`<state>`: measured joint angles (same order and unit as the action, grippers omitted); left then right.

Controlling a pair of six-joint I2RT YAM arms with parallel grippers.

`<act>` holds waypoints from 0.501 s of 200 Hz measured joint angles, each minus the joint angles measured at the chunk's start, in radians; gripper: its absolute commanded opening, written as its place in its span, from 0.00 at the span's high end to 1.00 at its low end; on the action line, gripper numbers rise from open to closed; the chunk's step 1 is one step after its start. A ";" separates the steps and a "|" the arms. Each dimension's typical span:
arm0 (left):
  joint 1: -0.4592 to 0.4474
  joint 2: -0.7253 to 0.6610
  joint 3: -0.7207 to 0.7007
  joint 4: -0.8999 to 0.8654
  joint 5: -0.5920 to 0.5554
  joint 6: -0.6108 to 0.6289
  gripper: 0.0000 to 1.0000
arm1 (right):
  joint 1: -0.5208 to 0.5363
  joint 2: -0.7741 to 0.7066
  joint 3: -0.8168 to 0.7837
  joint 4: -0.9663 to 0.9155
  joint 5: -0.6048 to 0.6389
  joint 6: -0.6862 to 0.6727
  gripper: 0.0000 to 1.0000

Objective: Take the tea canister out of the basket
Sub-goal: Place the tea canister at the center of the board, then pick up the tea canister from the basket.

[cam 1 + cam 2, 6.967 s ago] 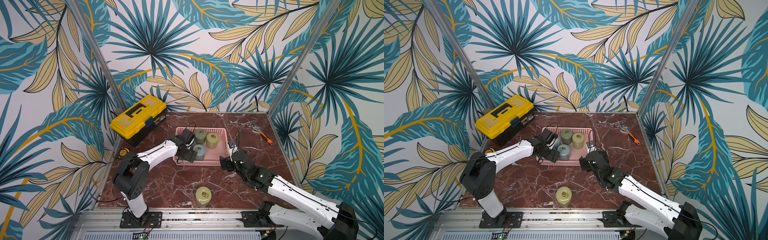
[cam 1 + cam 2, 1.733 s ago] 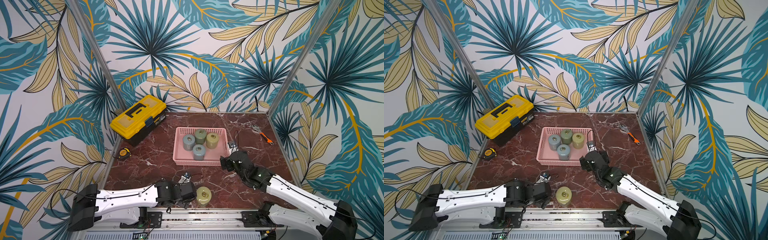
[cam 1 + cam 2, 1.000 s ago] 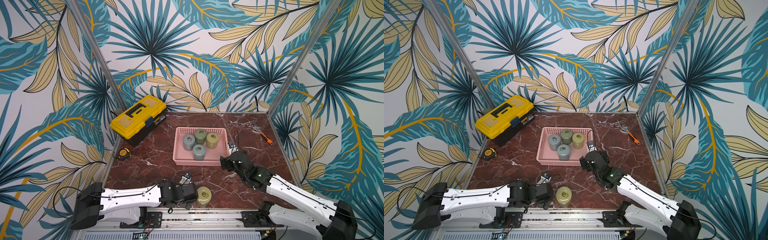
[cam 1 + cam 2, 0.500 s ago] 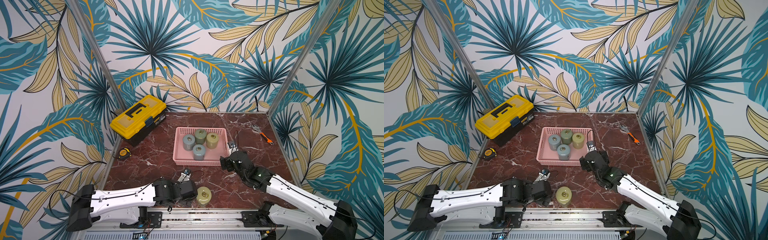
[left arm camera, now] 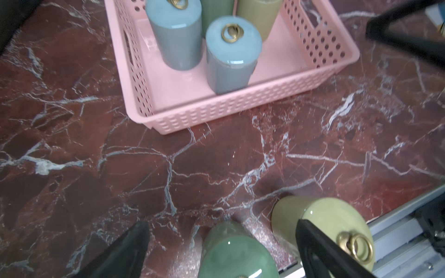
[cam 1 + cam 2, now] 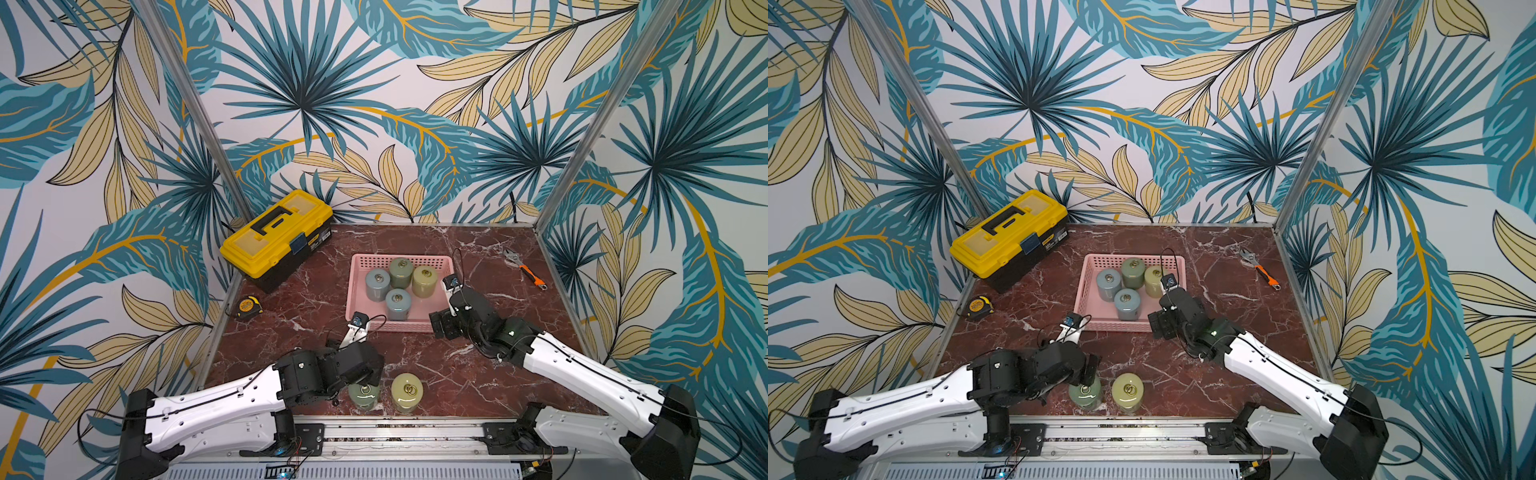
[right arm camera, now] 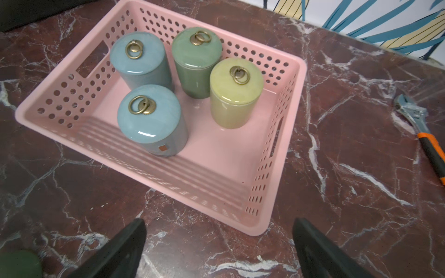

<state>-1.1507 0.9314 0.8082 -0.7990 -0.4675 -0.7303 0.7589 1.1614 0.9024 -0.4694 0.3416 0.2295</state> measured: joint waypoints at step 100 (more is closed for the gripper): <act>0.396 -0.061 -0.114 0.311 0.210 0.283 0.00 | 0.000 0.246 0.221 -0.110 -0.134 0.014 0.01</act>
<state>-0.7551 0.8707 0.6945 -0.4877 -0.2577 -0.4477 0.7589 1.4075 1.1233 -0.5797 0.2077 0.2432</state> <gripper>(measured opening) 0.999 0.993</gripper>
